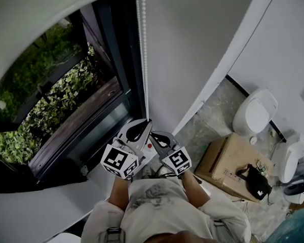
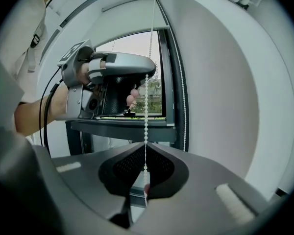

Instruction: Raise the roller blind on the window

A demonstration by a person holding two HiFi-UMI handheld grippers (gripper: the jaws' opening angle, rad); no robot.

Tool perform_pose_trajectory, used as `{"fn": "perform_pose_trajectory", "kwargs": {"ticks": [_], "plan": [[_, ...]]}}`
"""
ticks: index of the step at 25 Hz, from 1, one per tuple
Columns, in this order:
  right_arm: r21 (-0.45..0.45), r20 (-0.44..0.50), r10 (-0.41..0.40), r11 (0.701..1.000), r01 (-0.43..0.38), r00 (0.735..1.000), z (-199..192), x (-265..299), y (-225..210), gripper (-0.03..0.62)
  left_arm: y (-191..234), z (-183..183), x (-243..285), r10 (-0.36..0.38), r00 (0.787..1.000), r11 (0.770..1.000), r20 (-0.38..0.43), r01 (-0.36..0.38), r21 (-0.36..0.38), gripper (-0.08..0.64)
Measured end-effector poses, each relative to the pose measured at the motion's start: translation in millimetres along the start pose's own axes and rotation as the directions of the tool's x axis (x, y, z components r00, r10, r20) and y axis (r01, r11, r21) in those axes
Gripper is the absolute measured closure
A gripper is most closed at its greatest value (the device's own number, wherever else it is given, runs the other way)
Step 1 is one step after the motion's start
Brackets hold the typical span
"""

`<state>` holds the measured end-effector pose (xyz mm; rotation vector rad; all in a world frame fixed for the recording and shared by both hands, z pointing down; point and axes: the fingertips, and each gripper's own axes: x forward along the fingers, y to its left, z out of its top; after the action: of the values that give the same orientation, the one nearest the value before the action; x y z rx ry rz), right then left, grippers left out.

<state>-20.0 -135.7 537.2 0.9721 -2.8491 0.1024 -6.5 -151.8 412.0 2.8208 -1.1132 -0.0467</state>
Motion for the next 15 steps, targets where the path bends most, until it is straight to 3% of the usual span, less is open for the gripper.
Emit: {"fn": "perform_pose_trajectory", "kwargs": {"ticks": [15], "plan": [[0.017, -0.063, 0.012, 1.000, -0.011, 0.998, -19.9, -7.7, 11.2, 0.578, -2.2, -18.3, -6.8, -0.005, 1.000, 1.000, -0.026, 0.004, -0.024, 0.548]]}}
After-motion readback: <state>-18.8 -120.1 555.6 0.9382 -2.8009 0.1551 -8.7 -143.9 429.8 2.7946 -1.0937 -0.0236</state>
